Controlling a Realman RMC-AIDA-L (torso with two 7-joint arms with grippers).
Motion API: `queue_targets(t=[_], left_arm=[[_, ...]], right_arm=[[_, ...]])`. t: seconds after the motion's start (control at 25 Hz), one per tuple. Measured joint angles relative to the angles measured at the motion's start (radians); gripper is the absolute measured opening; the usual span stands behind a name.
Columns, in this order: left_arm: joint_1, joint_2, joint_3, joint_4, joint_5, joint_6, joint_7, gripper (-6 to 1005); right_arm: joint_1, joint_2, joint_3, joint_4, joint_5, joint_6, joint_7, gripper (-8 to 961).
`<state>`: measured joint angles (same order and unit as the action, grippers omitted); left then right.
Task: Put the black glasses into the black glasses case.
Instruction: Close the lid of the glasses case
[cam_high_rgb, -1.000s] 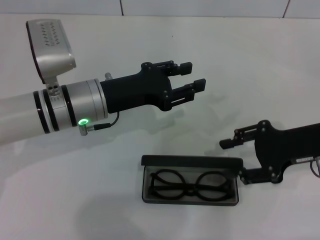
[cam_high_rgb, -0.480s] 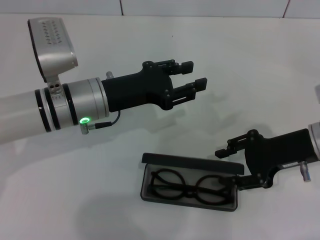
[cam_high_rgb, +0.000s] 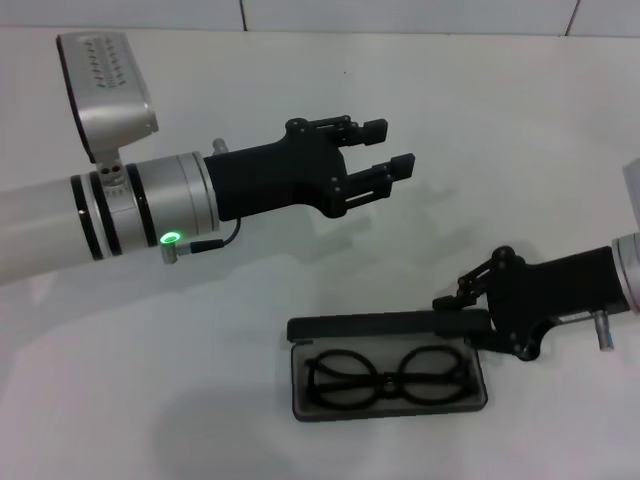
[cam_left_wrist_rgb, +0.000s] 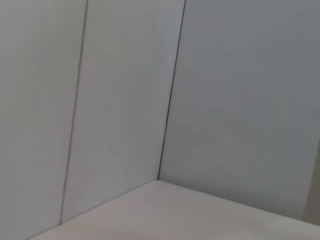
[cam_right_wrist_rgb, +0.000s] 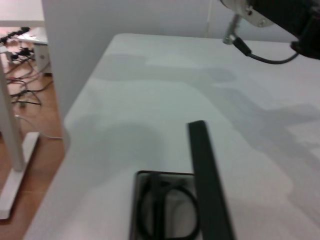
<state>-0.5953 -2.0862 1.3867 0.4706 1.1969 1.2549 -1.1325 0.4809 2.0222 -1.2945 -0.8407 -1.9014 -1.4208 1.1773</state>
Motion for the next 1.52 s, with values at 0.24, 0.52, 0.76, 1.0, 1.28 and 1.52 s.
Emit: queue_targets(t=[0.24,0.52,0.76,1.0,1.28,1.52], left_arm=[[-0.013,0.0,0.0,0.0,-0.002,-0.001,0.0,547],[-0.03,-0.001,0.0,0.0,-0.006,-0.012,0.0,547],[-0.033,-0.002,0.0,0.0,-0.008,-0.016,0.001,547],[-0.034,-0.002,0.0,0.0,-0.008,-0.016,-0.002,548],[-0.033,-0.003,0.0,-0.001,-0.01,-0.016,-0.007,548],[-0.034,-0.003,0.0,-0.001,-0.01,-0.03,-0.011,548]], right_arm=[[-0.015,0.001,0.007,0.0,0.066,0.064,-0.048,198],[-0.042,0.002,0.002,0.024,0.221,0.2,-0.184,92],[-0.05,0.003,0.002,0.029,0.265,0.26,-0.25,39],[-0.038,0.0,0.003,0.057,0.265,0.29,-0.278,31],[-0.049,-0.001,0.007,0.058,0.268,0.28,-0.271,62],[-0.068,-0.008,0.043,0.053,0.269,0.2,-0.264,277]])
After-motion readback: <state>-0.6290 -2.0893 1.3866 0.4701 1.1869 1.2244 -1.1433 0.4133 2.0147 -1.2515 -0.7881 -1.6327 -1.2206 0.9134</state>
